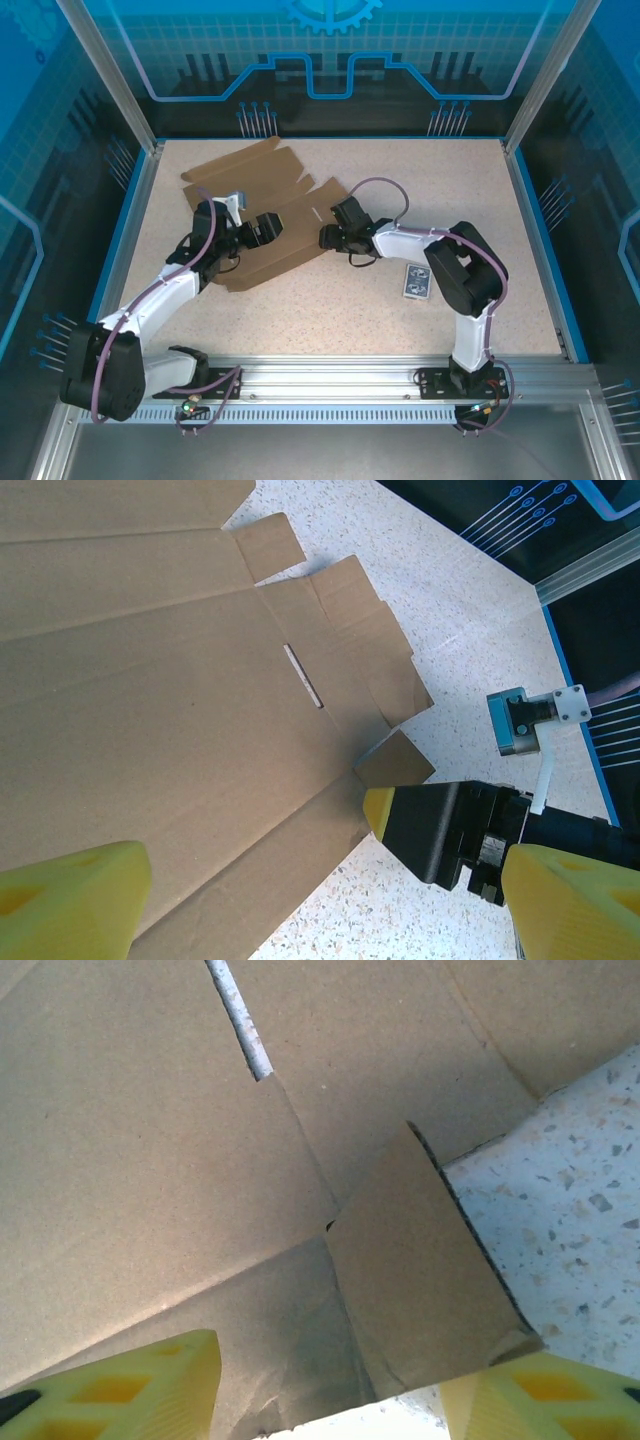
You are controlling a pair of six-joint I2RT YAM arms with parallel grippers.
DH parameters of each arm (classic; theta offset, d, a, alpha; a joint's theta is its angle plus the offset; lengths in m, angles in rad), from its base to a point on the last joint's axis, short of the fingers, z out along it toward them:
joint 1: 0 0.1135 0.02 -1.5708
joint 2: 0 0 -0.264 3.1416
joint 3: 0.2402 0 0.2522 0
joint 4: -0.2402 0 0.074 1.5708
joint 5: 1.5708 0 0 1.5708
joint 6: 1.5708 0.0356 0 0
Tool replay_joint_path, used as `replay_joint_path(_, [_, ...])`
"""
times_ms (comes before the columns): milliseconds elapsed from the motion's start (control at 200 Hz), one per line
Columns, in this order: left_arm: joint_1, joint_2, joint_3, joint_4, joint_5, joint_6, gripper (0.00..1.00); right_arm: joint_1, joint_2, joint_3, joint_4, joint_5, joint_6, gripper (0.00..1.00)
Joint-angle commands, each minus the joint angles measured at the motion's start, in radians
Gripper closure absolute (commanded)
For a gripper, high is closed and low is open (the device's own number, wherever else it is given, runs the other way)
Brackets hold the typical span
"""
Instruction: Fold the paper box
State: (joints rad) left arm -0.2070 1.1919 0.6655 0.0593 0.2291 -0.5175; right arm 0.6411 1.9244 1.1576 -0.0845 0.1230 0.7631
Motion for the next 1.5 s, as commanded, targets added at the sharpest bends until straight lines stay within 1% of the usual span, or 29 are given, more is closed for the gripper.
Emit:
replay_joint_path(0, [-0.009,-0.012,0.03,-0.017,-0.01,0.024,0.08,-0.003,0.02,-0.005,0.039,0.006,0.04,0.43])
replay_joint_path(120, [-0.009,-0.013,0.029,-0.017,-0.014,0.025,0.08,-0.012,0.033,-0.025,0.104,-0.024,0.051,0.48])
replay_joint_path(200, [-0.009,-0.014,0.029,-0.018,-0.016,0.023,0.08,-0.017,0.046,-0.026,0.132,-0.042,0.058,0.56])
replay_joint_path(405, [-0.009,-0.03,0.023,-0.022,-0.021,0.024,0.08,-0.021,0.059,-0.016,0.153,-0.021,0.064,0.66])
replay_joint_path(545, [-0.009,-0.041,0.023,-0.03,-0.031,0.026,0.08,-0.035,0.028,-0.025,0.168,0.002,0.022,0.8])
replay_joint_path(590, [-0.009,-0.048,0.023,-0.029,-0.039,0.026,0.08,-0.043,0.002,-0.031,0.169,0.003,-0.013,0.85])
replay_joint_path(685, [-0.009,-0.067,0.026,-0.023,-0.069,0.034,0.08,-0.07,-0.074,-0.049,0.152,-0.008,-0.116,0.91])
replay_joint_path(870, [-0.016,-0.1,0.041,0.081,-0.088,0.067,0.11,-0.143,-0.28,-0.096,0.045,-0.071,-0.397,0.95])
replay_joint_path(961, [-0.042,-0.085,0.077,0.139,-0.087,0.11,0.13,-0.204,-0.382,-0.093,-0.029,-0.183,-0.525,0.95])
replay_joint_path(1061, [-0.087,-0.043,0.148,0.187,-0.086,0.199,0.13,-0.267,-0.473,-0.047,-0.136,-0.292,-0.663,0.95])
replay_joint_path(1166, [-0.135,0.025,0.253,0.198,-0.077,0.358,0.14,-0.311,-0.533,0.032,-0.253,-0.365,-0.807,0.96])
replay_joint_path(1226, [-0.148,0.063,0.317,0.184,-0.048,0.465,0.13,-0.327,-0.552,0.086,-0.315,-0.406,-0.879,0.96])
replay_joint_path(1281, [-0.15,0.093,0.379,0.166,0.005,0.567,0.13,-0.341,-0.564,0.133,-0.366,-0.439,-0.932,0.96])
replay_joint_path(1361, [-0.15,0.131,0.478,0.097,0.087,0.725,0.12,-0.351,-0.574,0.198,-0.425,-0.487,-1.002,0.96])
replay_joint_path(1421, [-0.15,0.16,0.576,-0.016,0.132,0.847,0.11,-0.354,-0.578,0.242,-0.47,-0.516,-1.049,0.96])
replay_joint_path(1496, [-0.15,0.197,0.705,-0.166,0.149,0.989,0.1,-0.357,-0.577,0.29,-0.52,-0.544,-1.097,0.97])
